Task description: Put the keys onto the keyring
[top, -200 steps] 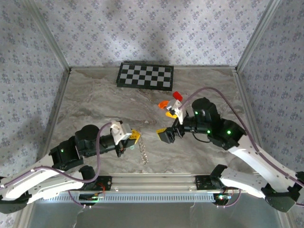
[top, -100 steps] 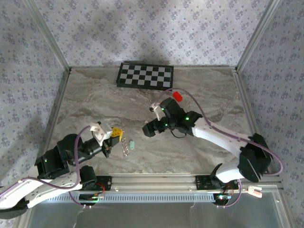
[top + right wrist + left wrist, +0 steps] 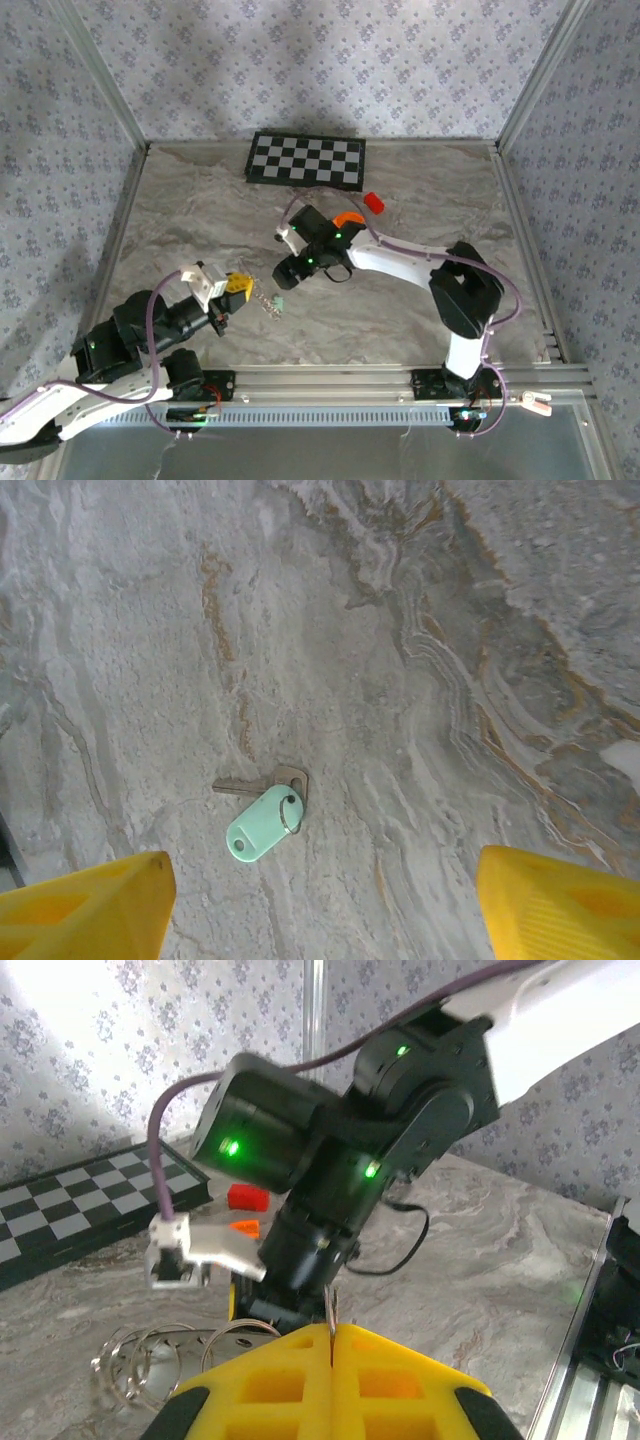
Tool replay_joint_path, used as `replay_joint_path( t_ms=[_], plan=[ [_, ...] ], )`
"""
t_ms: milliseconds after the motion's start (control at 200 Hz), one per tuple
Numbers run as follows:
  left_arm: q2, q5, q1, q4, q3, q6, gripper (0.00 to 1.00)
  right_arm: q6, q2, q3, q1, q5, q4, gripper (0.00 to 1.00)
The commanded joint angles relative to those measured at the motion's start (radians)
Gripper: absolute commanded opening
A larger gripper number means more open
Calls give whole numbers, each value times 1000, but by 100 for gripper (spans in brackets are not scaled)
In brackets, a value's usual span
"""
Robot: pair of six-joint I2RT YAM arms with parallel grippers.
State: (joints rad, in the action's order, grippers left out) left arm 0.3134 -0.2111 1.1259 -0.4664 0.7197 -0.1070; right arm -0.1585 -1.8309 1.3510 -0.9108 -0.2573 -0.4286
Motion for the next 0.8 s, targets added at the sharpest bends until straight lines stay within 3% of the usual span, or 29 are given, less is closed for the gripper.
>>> replay_joint_path(
  t_ms=[0, 799],
  plan=[
    [-24, -24, -2, 76, -9, -15, 0, 33, -58, 60, -26, 11, -94, 77],
    [-74, -47, -2, 106, -38, -16, 0, 42, -258, 246, -120, 137, -239, 44]
  ],
)
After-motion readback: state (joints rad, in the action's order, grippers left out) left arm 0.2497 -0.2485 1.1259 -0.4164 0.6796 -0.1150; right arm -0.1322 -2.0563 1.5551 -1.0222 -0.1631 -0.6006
